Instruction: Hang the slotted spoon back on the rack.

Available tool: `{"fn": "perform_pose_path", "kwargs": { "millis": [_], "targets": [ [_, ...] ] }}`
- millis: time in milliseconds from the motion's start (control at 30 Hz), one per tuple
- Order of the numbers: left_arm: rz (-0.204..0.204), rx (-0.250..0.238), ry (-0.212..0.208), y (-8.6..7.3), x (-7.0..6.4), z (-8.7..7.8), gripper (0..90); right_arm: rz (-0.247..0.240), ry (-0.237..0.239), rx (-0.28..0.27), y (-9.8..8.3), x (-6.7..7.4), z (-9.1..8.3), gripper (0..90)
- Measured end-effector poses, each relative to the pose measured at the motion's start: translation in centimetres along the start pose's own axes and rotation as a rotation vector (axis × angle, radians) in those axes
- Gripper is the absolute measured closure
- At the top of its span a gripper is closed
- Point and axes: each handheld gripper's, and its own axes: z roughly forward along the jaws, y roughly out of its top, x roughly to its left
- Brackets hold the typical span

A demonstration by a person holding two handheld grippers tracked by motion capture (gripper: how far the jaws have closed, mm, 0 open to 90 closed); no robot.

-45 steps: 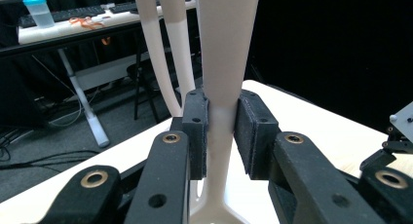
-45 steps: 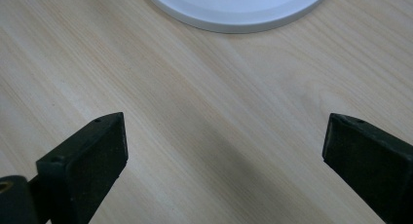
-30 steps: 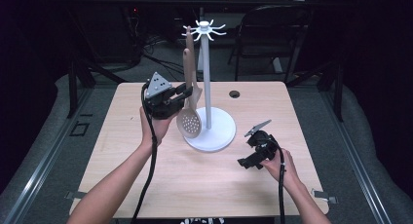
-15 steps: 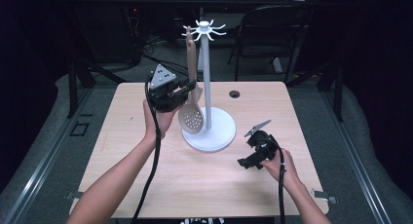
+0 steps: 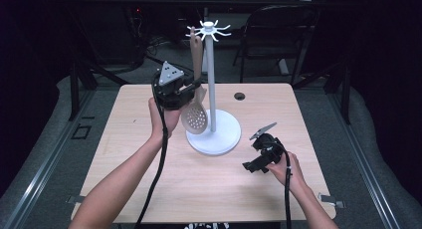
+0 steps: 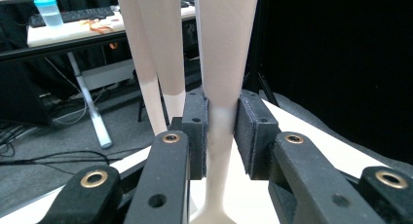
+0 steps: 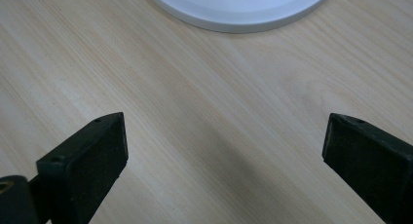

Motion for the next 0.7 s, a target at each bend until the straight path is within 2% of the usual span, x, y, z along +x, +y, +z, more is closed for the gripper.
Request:
{"fn": "perform_pose_path", "kwargs": {
  "millis": [267, 700],
  "targets": [
    [0.01, 0.01, 0.024, 0.1, -0.2, 0.6, 75.5, -0.002, -0.005, 0.001, 0.0, 0.0, -0.1, 2.3],
    [0.001, 0.013, 0.038, 0.1, -0.5, 1.4, 75.5, 0.001, -0.002, 0.001, 0.0, 0.0, 0.0, 2.3]
  ]
}}
